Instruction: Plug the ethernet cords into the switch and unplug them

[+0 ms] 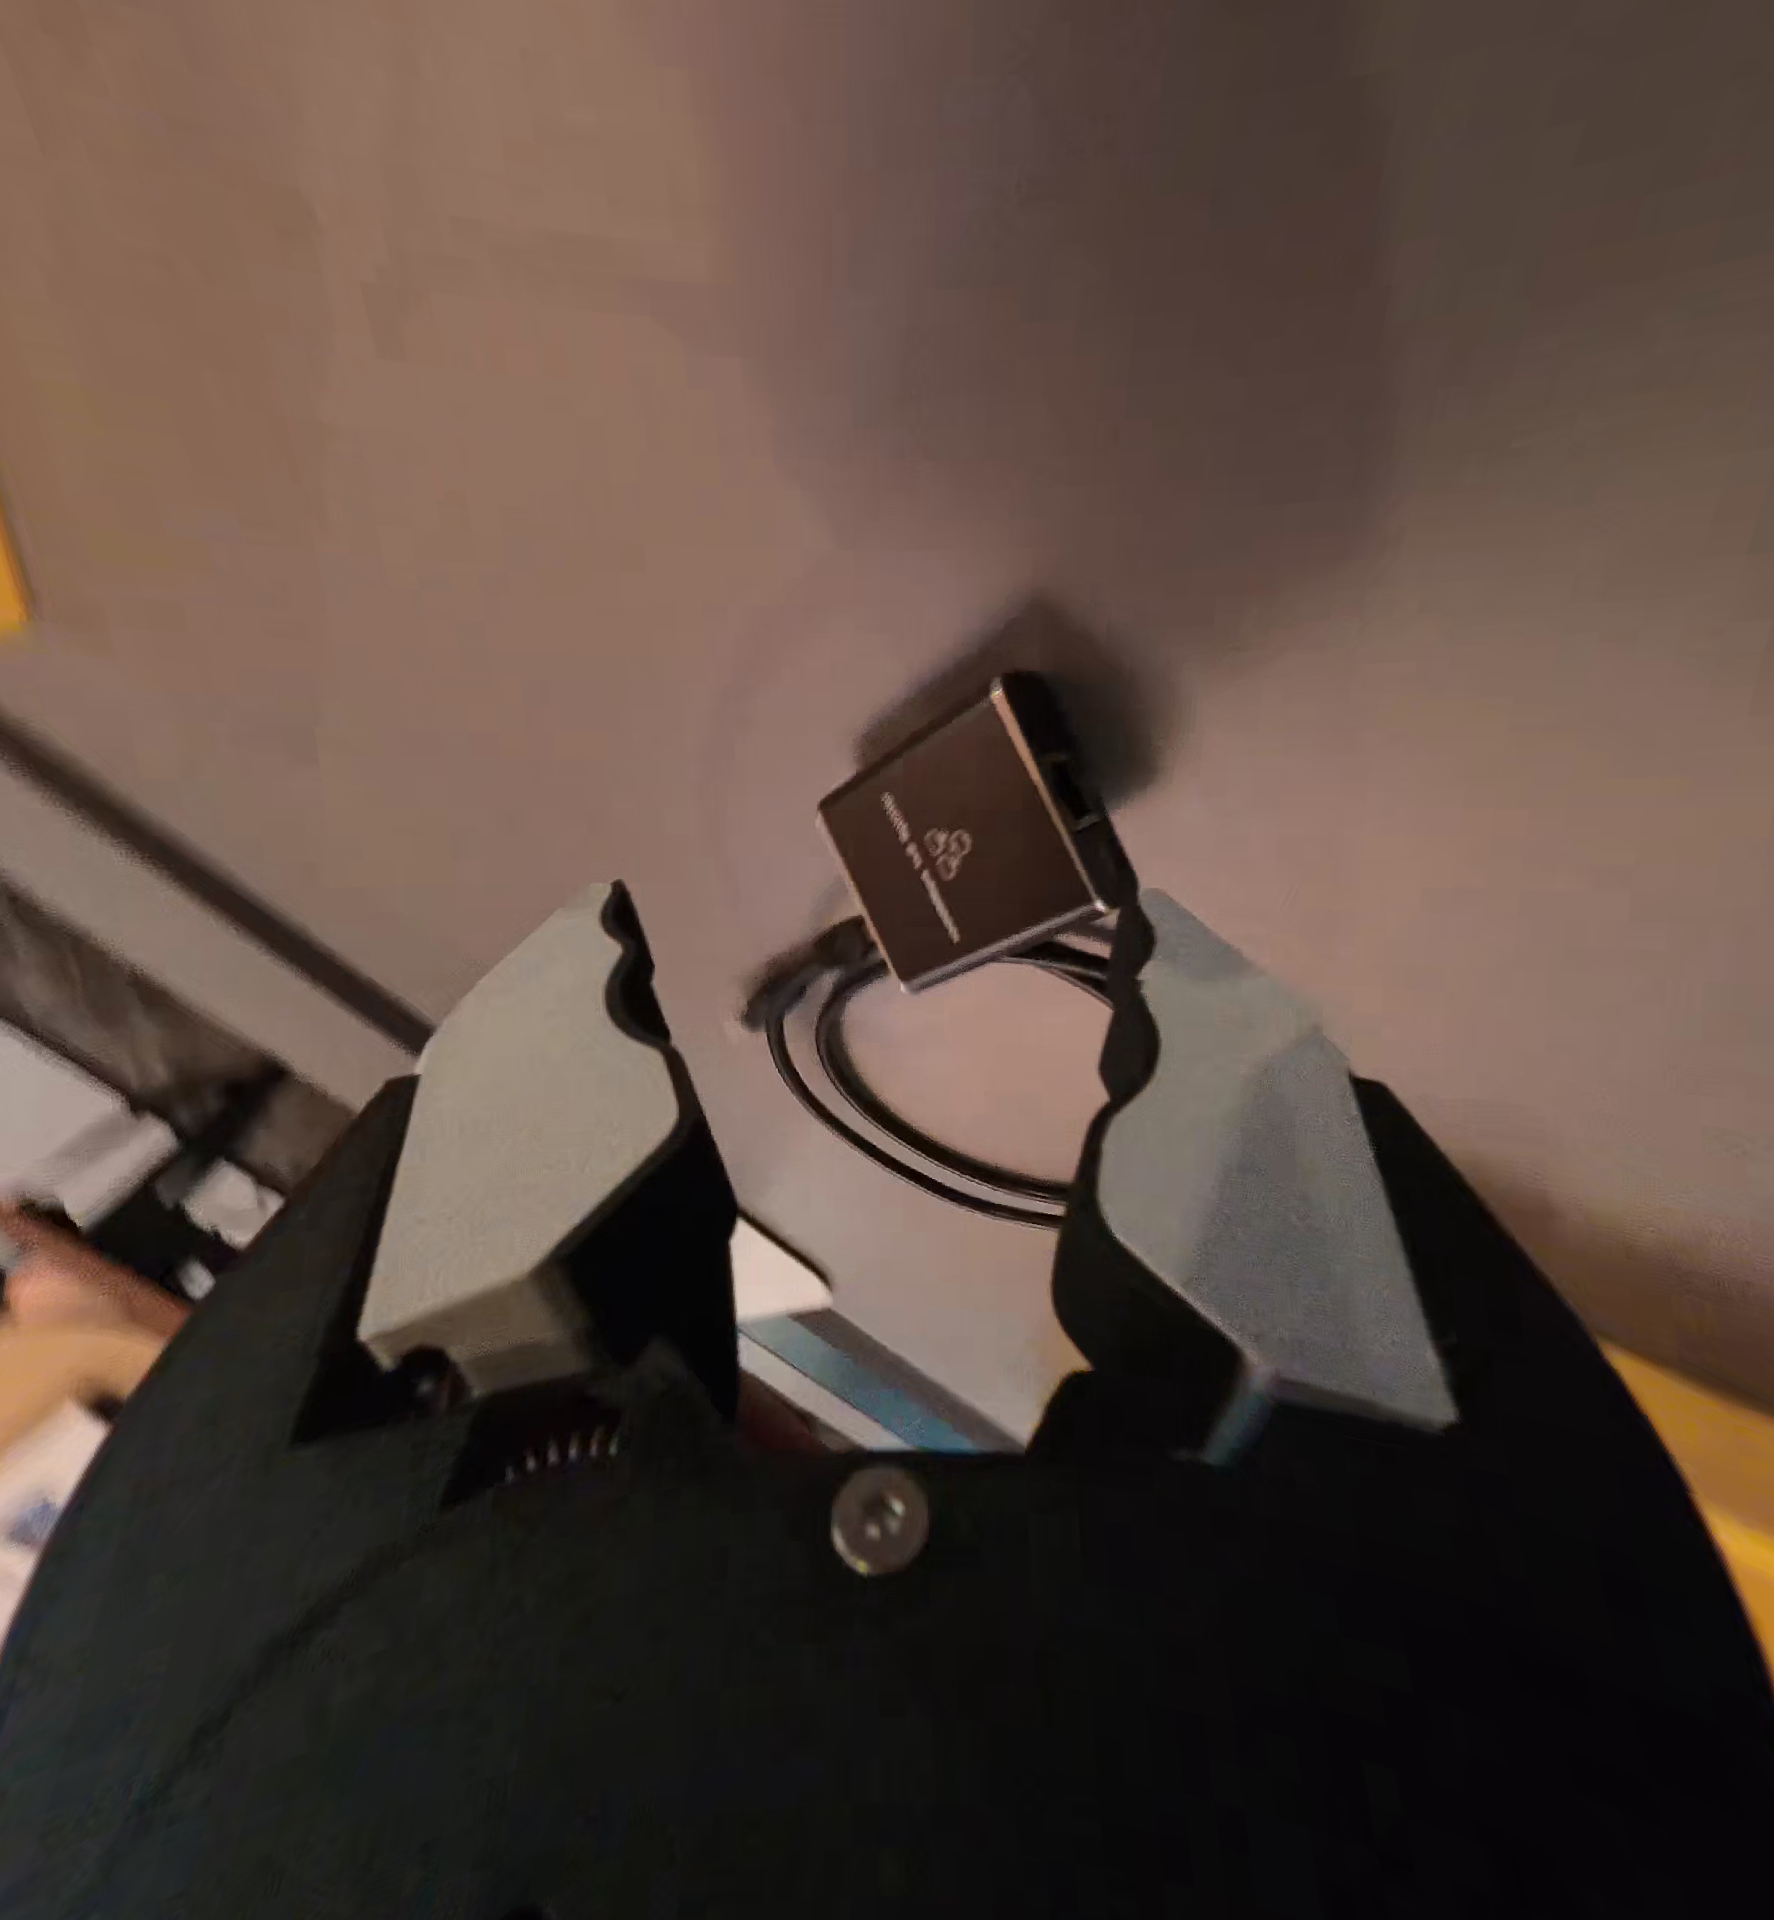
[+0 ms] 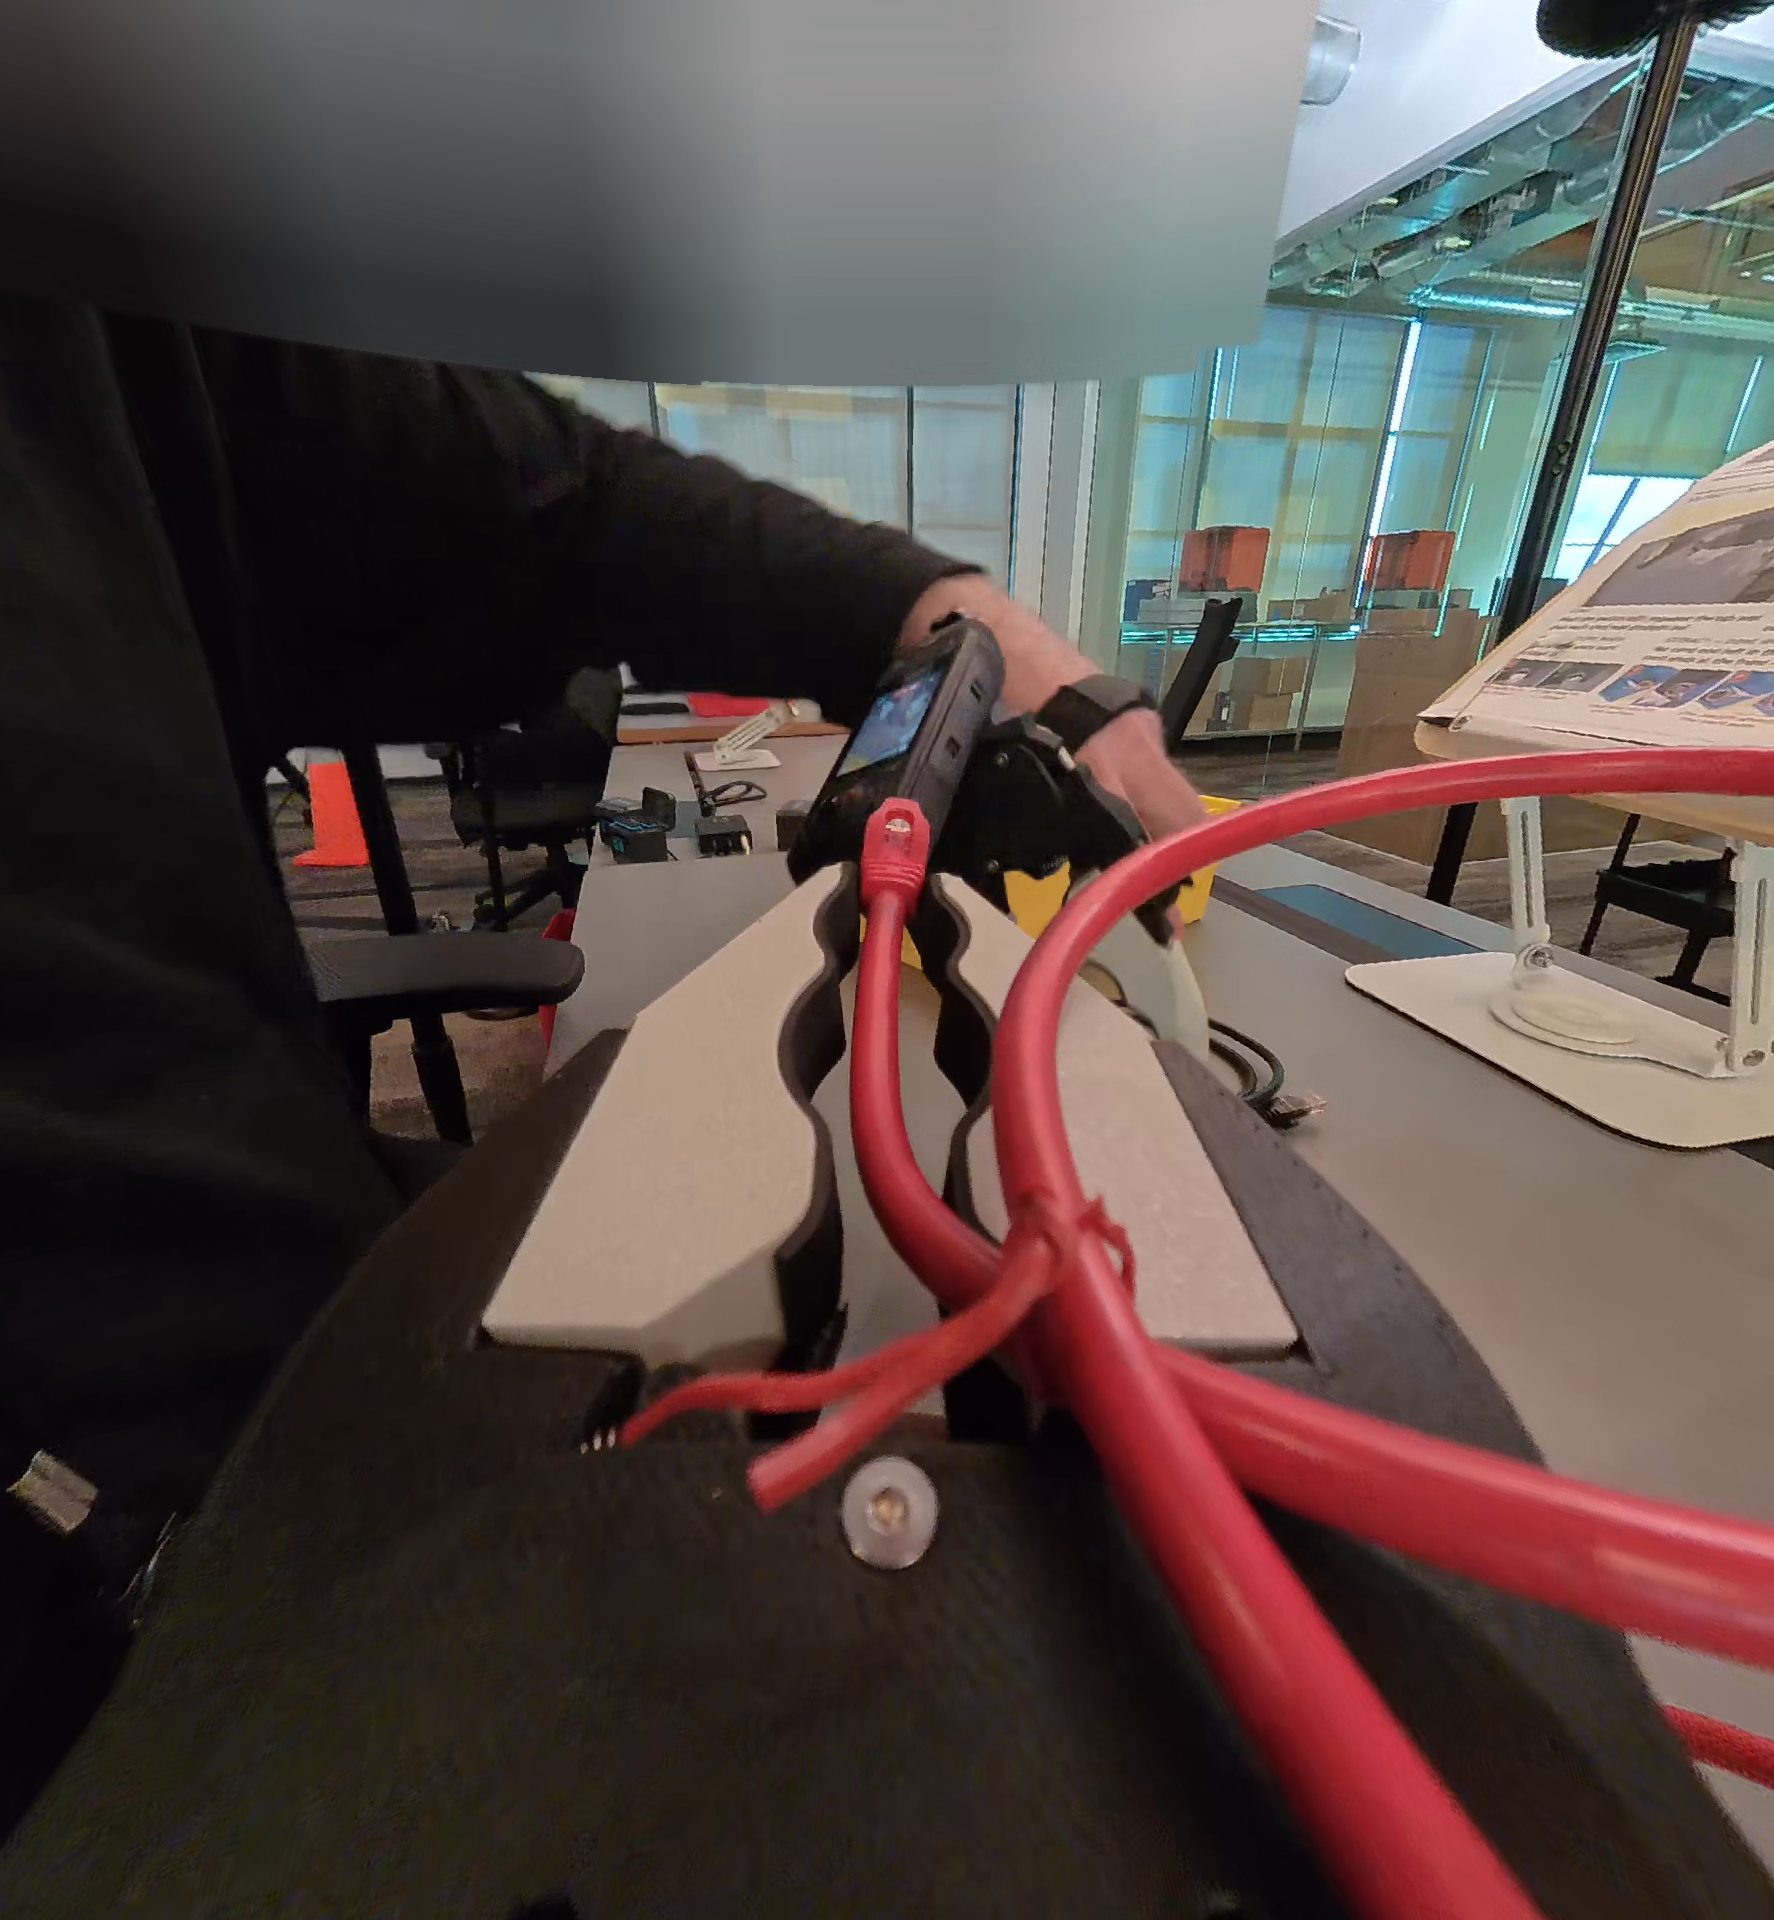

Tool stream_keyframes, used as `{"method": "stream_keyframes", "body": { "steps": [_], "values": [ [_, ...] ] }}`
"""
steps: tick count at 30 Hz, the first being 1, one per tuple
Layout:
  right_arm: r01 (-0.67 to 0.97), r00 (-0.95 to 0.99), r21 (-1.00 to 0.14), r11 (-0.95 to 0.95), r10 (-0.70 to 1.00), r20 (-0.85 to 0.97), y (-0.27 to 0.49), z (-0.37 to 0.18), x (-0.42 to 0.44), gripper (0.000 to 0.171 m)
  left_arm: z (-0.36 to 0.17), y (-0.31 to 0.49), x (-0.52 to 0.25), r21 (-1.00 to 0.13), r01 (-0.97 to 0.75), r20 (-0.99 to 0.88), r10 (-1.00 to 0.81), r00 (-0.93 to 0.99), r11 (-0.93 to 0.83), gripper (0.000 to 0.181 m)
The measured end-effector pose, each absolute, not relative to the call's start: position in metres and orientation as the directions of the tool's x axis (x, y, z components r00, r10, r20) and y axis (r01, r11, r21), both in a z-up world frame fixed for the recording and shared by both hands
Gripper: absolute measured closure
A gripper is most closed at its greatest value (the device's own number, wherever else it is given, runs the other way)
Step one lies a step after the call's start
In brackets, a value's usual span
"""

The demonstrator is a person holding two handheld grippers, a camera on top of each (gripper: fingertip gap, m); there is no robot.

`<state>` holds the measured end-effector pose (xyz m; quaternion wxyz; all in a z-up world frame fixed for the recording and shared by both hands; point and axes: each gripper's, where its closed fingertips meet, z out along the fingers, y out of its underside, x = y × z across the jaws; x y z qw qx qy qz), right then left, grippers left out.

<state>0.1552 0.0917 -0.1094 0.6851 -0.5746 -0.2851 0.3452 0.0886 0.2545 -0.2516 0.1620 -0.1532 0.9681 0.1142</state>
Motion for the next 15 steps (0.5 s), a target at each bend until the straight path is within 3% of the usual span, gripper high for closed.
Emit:
{"method": "stream_keyframes", "body": {
  "steps": [3,7,10,15],
  "values": [
    [-0.139,0.601,-0.985,0.106,0.799,0.002,0.093,-0.110,0.155,0.161,-0.264,0.247,0.092,0.223,-0.073,-0.223,-0.022,-0.974,0.972,0.096],
    [-0.138,0.588,-0.986,0.098,0.809,-0.002,0.094,-0.114,0.151,0.162,-0.281,0.257,0.090,0.247,0.098,-0.081,0.121,-0.989,0.964,0.097],
    [-0.146,0.574,-0.986,0.086,0.818,-0.014,0.094,-0.117,0.148,0.161,-0.289,0.261,0.076,0.229,0.159,0.042,0.153,-0.987,0.960,0.107],
    [-0.158,0.559,-0.984,0.076,0.829,-0.026,0.095,-0.120,0.147,0.161,-0.282,0.277,0.078,0.224,0.153,0.067,0.141,-0.988,0.962,0.100]
  ]
}}
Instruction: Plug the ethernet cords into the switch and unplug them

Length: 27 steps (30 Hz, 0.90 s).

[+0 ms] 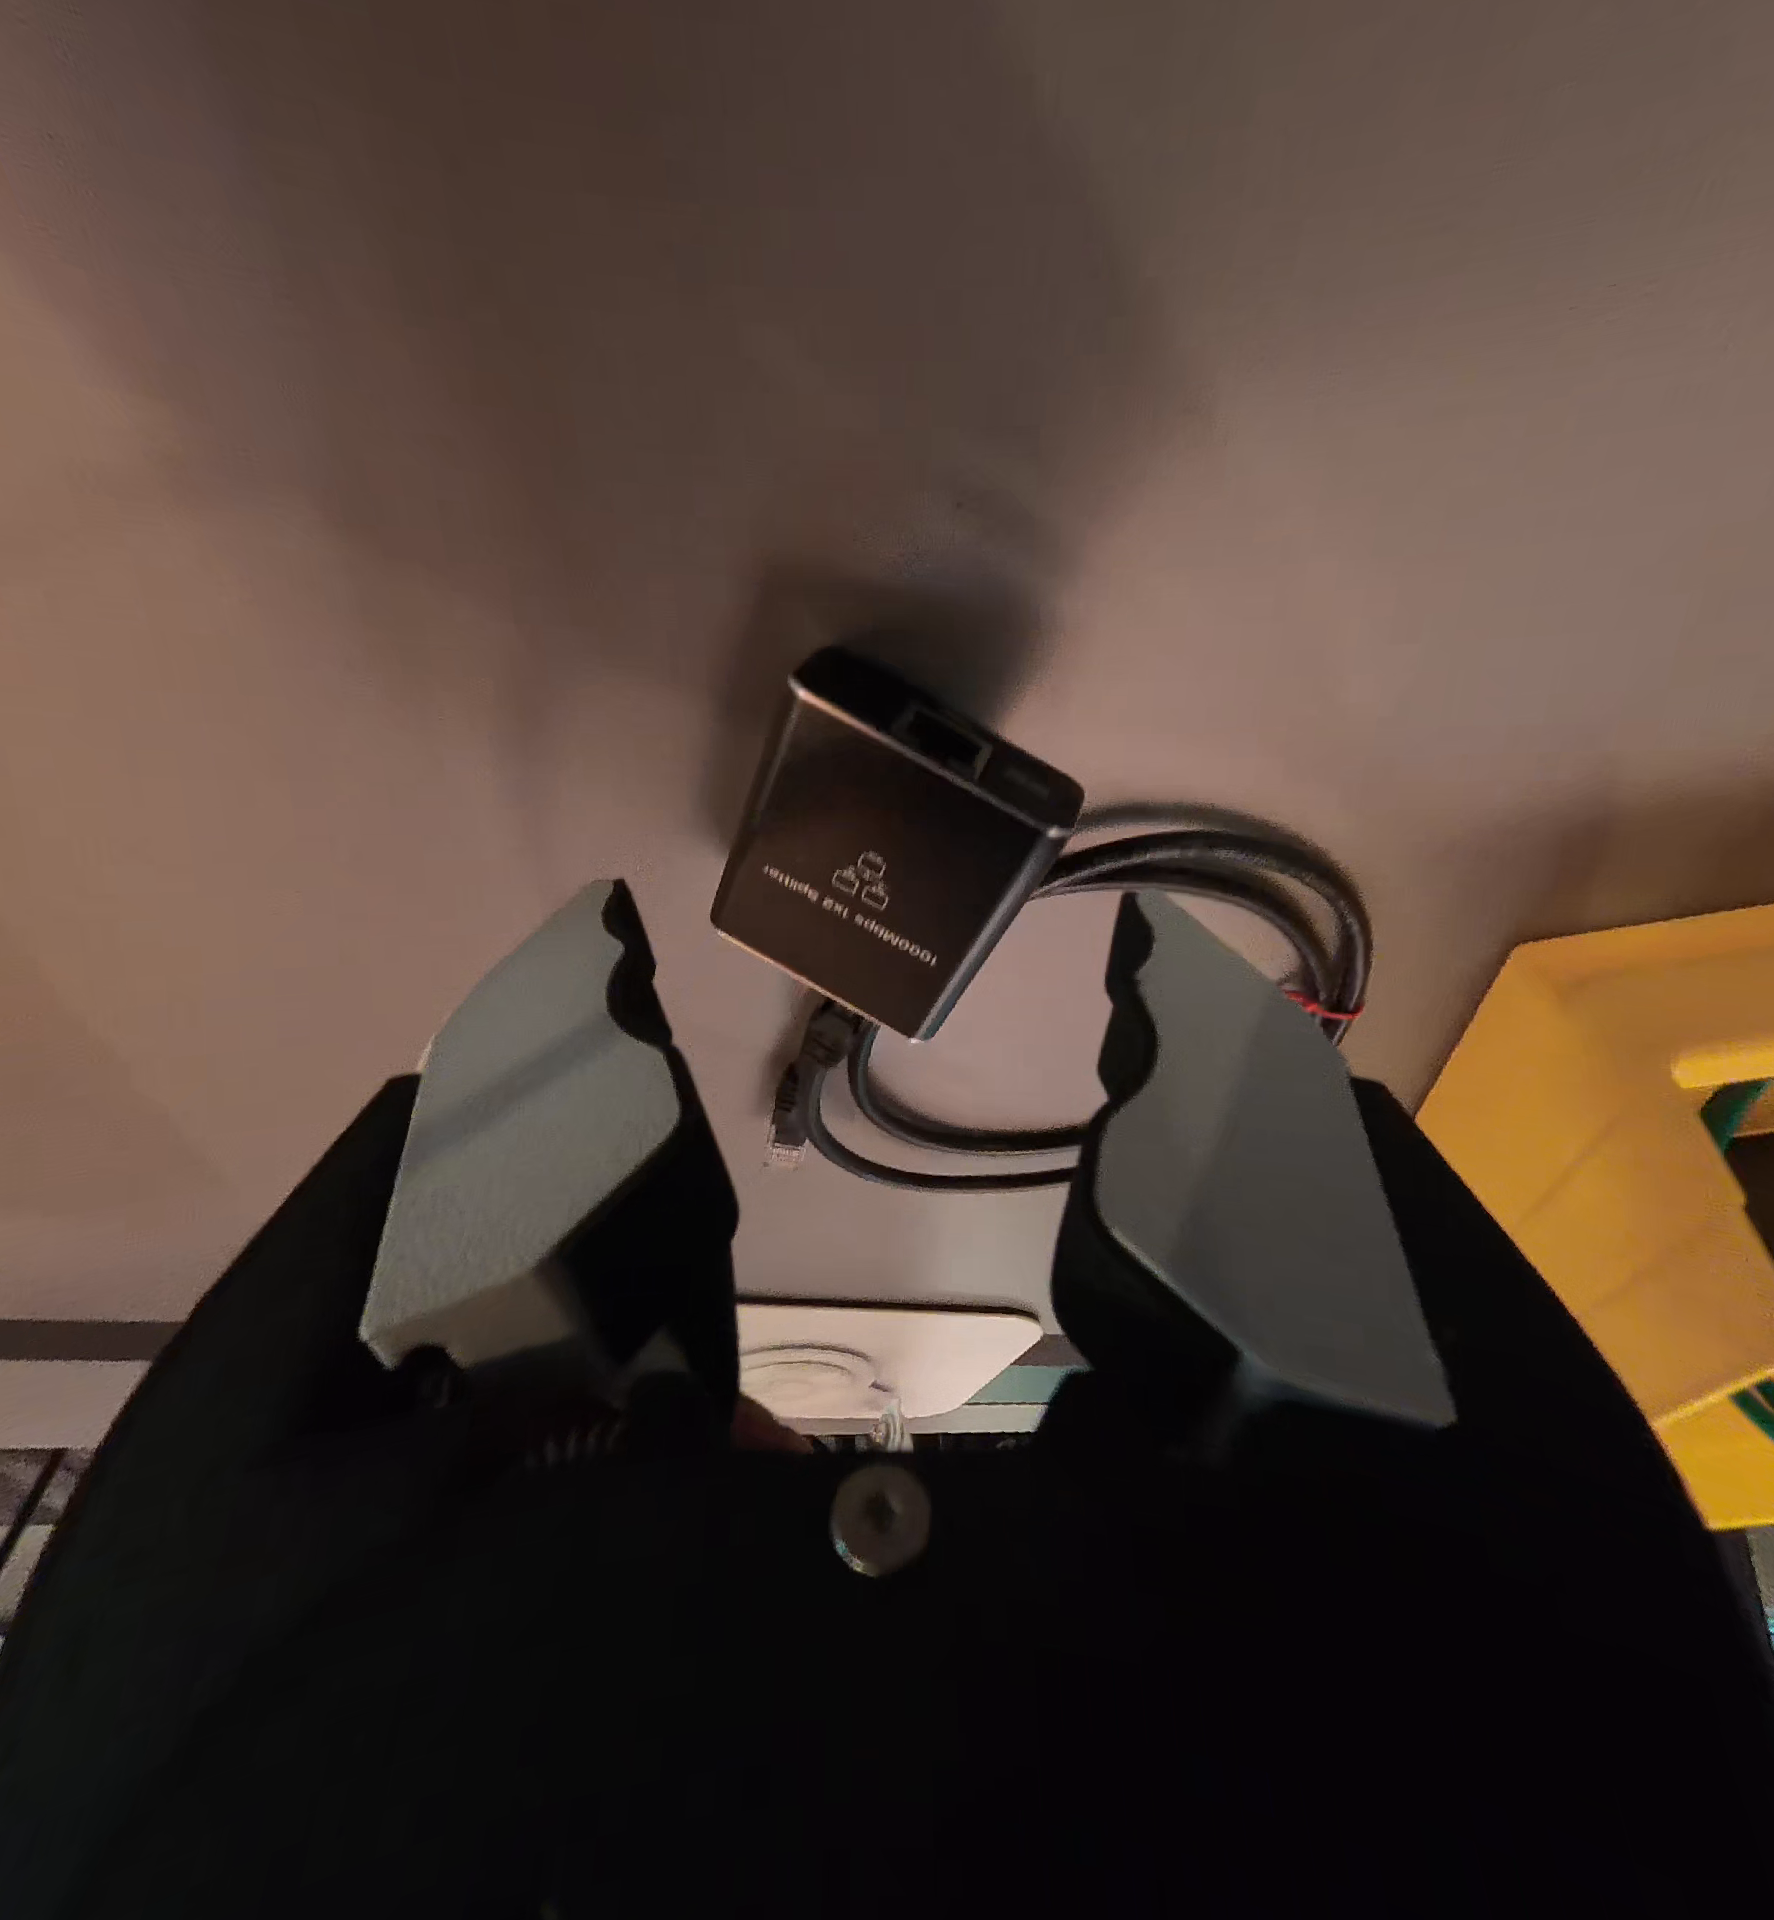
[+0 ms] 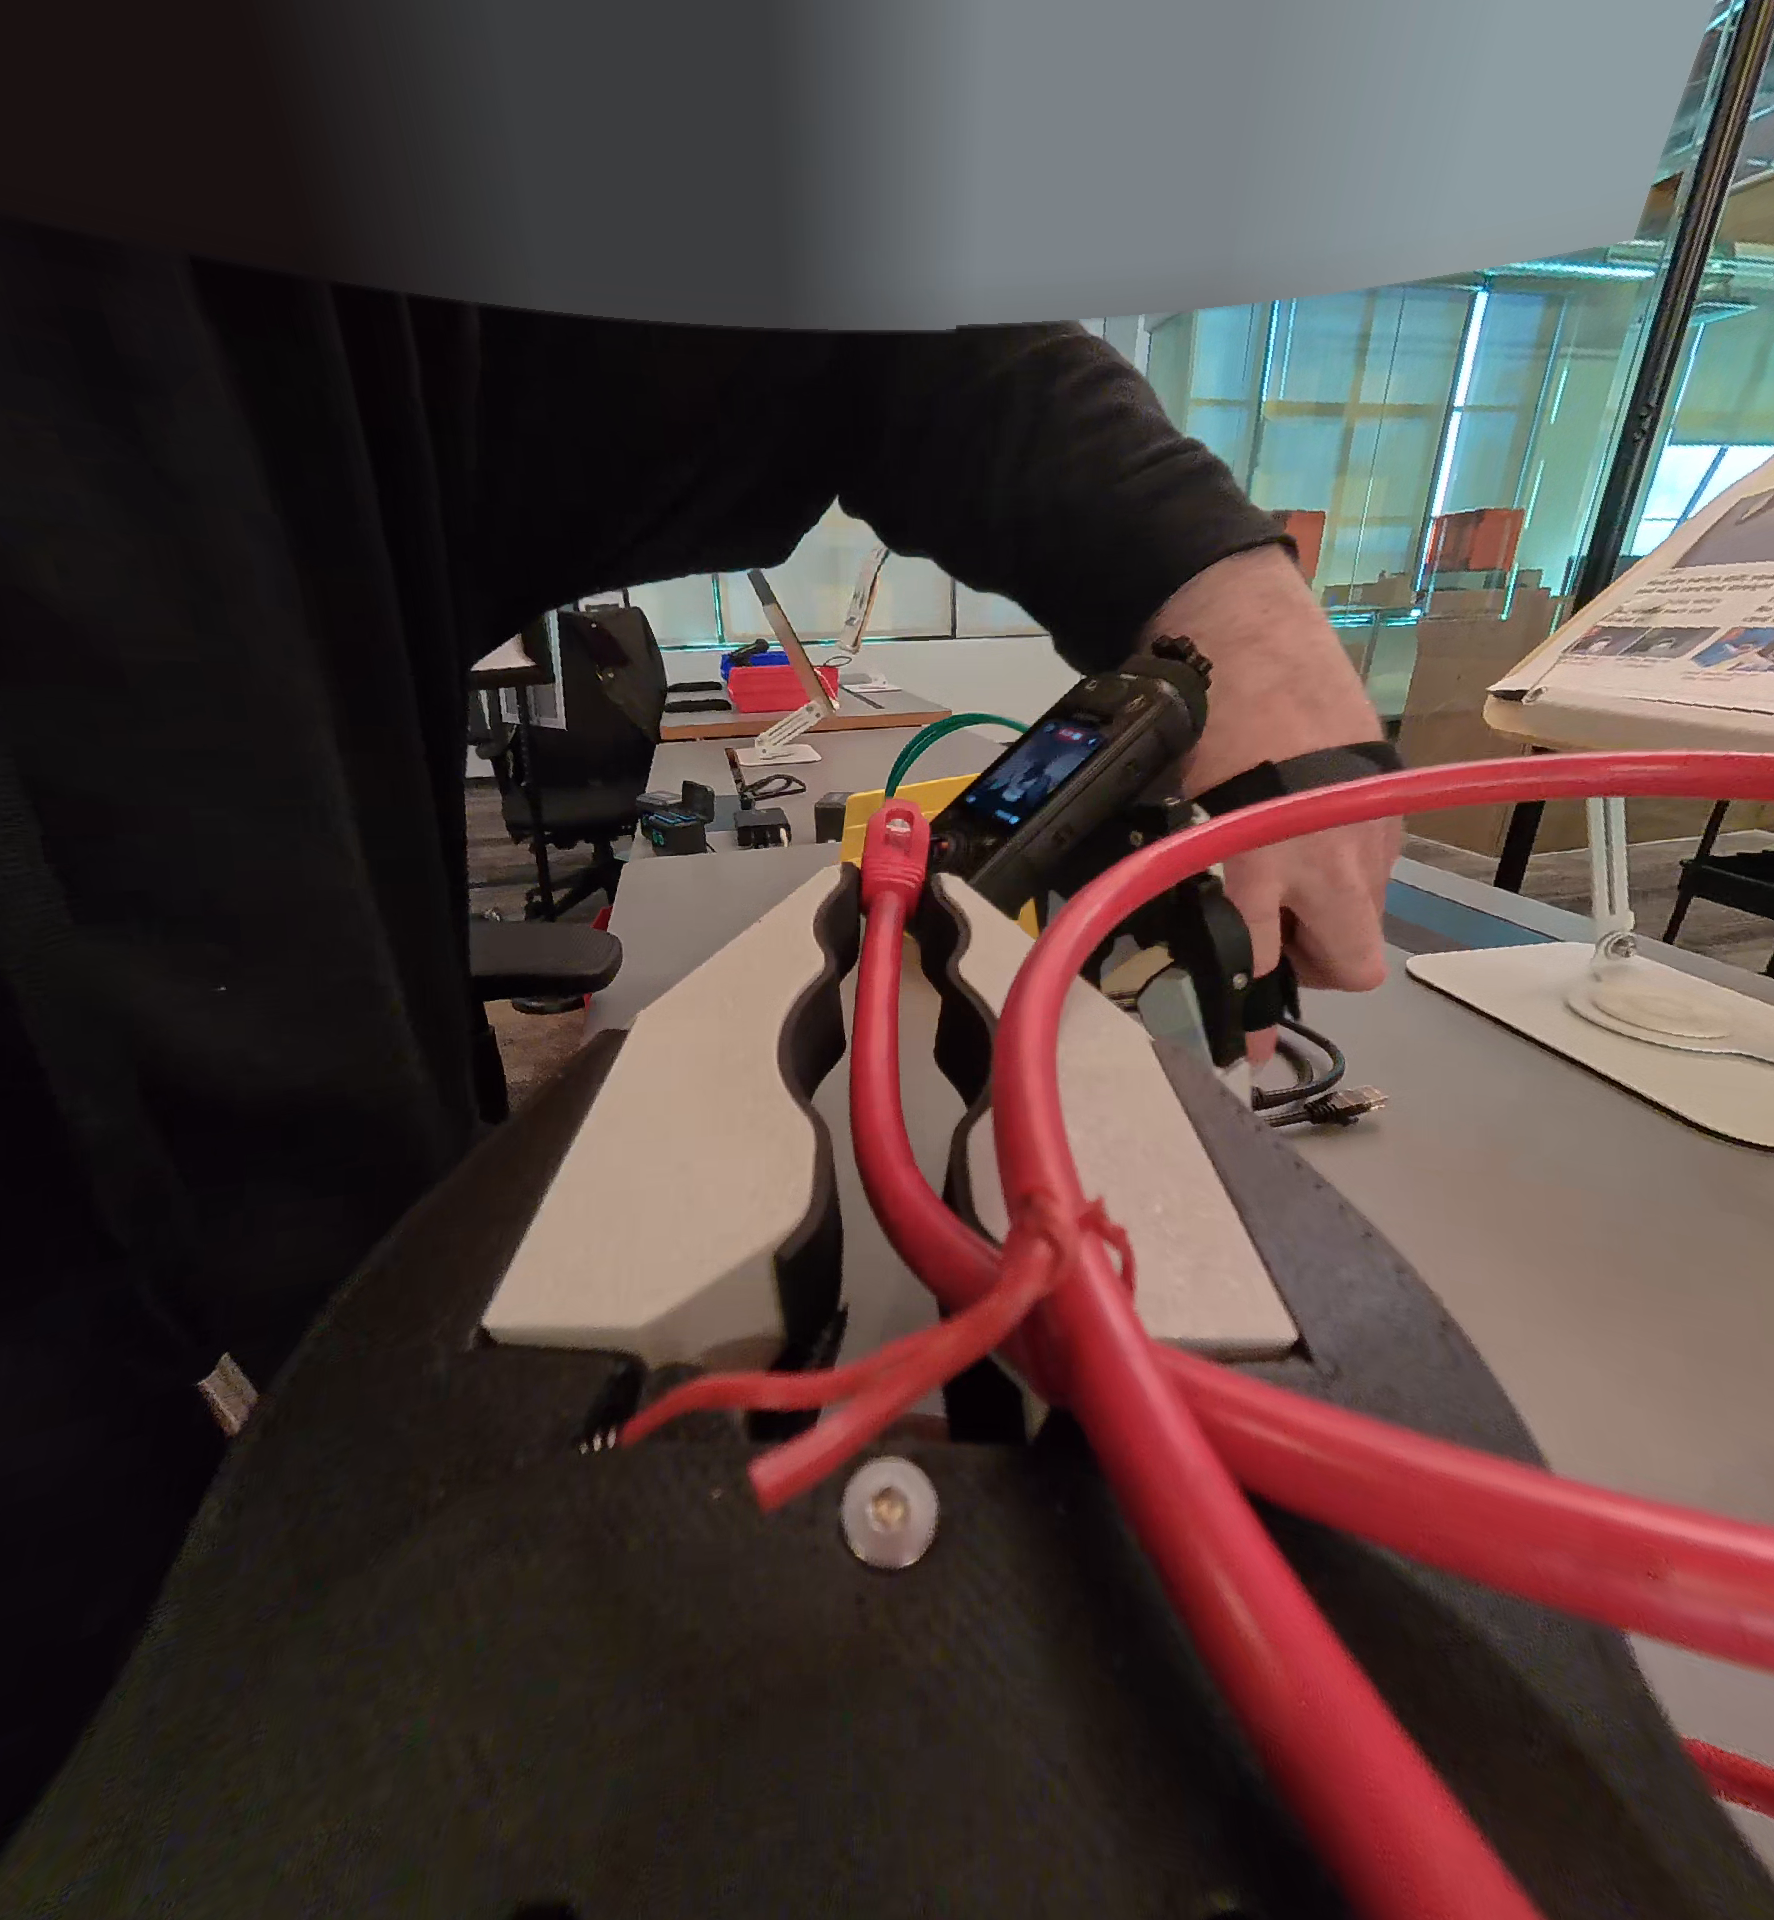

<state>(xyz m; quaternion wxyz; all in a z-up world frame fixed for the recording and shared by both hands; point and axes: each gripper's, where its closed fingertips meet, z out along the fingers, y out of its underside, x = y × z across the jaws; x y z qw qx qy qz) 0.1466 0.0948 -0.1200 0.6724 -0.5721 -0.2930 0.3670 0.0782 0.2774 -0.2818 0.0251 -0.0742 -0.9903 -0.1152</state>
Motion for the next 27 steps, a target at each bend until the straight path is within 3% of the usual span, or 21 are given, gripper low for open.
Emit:
{"method": "stream_keyframes", "body": {
  "steps": [5,9,12,15,20,25,27],
  "values": [
    [-0.172,0.553,-0.983,0.070,0.832,-0.038,0.096,-0.120,0.147,0.161,-0.296,0.269,0.077,0.176,0.274,0.024,0.274,-0.961,0.946,0.098],
    [-0.180,0.558,-0.982,0.065,0.828,-0.047,0.098,-0.121,0.149,0.161,-0.311,0.276,0.073,0.184,0.269,0.035,0.267,-0.963,0.946,0.101],
    [-0.185,0.560,-0.981,0.062,0.827,-0.053,0.099,-0.122,0.150,0.161,-0.312,0.271,0.079,0.137,0.218,-0.011,0.221,-0.975,0.966,0.119],
    [-0.192,0.559,-0.980,0.056,0.827,-0.062,0.101,-0.123,0.151,0.161,-0.312,0.268,0.077,0.116,0.184,-0.005,0.186,-0.983,0.976,0.122],
    [-0.195,0.557,-0.980,0.049,0.828,-0.070,0.102,-0.125,0.151,0.161,-0.312,0.266,0.086,0.088,0.006,-0.057,0.011,-0.998,0.996,0.125],
    [-0.197,0.561,-0.979,0.052,0.825,-0.069,0.102,-0.124,0.152,0.161,-0.310,0.259,0.106,0.043,-0.368,-0.141,-0.359,-0.923,0.929,0.123],
    [-0.194,0.561,-0.979,0.054,0.825,-0.065,0.102,-0.123,0.152,0.162,-0.310,0.251,0.110,-0.023,-0.487,-0.160,-0.484,-0.860,0.873,0.124]
  ]
}}
